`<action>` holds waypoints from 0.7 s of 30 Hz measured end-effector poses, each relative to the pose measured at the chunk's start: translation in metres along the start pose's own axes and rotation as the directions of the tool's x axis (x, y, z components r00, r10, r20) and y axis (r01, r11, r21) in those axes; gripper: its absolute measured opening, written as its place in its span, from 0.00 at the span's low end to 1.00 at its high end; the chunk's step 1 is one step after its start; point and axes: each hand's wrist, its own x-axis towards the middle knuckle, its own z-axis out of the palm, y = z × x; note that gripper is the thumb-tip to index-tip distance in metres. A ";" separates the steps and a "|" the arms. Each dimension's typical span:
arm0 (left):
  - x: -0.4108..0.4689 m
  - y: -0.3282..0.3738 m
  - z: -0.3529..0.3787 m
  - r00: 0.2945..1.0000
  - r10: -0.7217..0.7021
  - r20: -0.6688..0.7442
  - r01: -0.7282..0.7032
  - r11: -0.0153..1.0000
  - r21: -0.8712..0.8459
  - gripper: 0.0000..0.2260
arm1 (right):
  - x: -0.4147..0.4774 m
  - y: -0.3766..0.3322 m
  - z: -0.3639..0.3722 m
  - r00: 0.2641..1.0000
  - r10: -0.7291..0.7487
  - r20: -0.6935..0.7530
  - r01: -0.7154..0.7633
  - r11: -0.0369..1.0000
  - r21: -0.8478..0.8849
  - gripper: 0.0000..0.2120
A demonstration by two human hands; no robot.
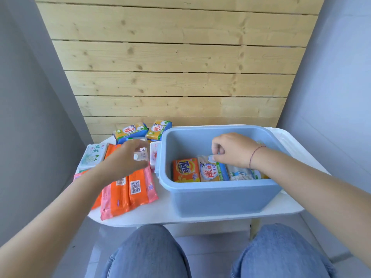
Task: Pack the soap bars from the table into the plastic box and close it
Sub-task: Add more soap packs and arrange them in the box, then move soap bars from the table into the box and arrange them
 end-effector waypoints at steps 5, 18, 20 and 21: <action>0.004 -0.037 0.034 0.903 -0.106 0.416 -0.091 0.900 0.426 0.54 | 0.011 -0.005 0.009 0.991 -0.024 0.131 0.009 0.993 0.115 0.07; 0.015 -0.025 0.054 0.955 -0.171 0.241 -0.006 0.806 0.592 0.55 | 0.011 0.006 0.011 0.978 0.031 0.206 -0.083 0.965 0.248 0.14; 0.015 -0.023 0.050 0.956 -0.187 0.228 0.041 0.849 0.526 0.56 | 0.011 0.007 0.010 0.981 0.037 0.190 -0.089 0.957 0.277 0.13; 0.013 -0.021 0.047 0.963 -0.182 0.197 0.066 0.873 0.484 0.57 | 0.010 0.008 0.009 0.983 0.042 0.178 -0.094 0.950 0.297 0.13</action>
